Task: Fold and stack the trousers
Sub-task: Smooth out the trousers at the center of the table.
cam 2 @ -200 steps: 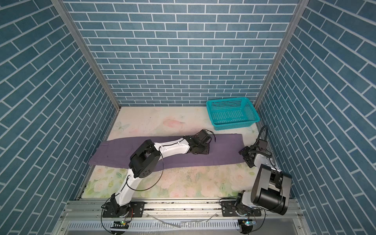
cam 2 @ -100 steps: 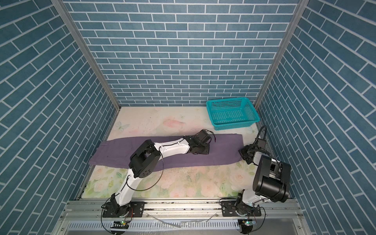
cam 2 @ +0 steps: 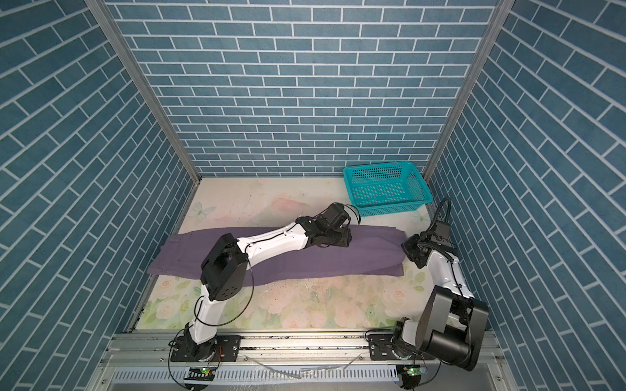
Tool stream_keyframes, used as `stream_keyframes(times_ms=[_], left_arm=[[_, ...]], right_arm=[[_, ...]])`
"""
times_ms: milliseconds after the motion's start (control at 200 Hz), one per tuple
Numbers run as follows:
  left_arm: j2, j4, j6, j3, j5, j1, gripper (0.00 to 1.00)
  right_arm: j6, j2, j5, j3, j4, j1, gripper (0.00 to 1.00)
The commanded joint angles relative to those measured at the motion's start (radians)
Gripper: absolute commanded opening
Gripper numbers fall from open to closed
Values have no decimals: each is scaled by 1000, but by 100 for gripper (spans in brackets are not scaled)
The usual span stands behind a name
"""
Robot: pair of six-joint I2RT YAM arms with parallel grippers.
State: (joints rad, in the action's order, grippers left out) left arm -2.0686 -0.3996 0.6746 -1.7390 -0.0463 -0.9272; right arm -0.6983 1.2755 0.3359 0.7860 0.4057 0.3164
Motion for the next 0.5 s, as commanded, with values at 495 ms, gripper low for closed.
stream_keyframes(times_ms=[495], left_arm=[[340,83,49,274,-16,122,55]], right_arm=[[78,-25,-31,153,168,44,0]])
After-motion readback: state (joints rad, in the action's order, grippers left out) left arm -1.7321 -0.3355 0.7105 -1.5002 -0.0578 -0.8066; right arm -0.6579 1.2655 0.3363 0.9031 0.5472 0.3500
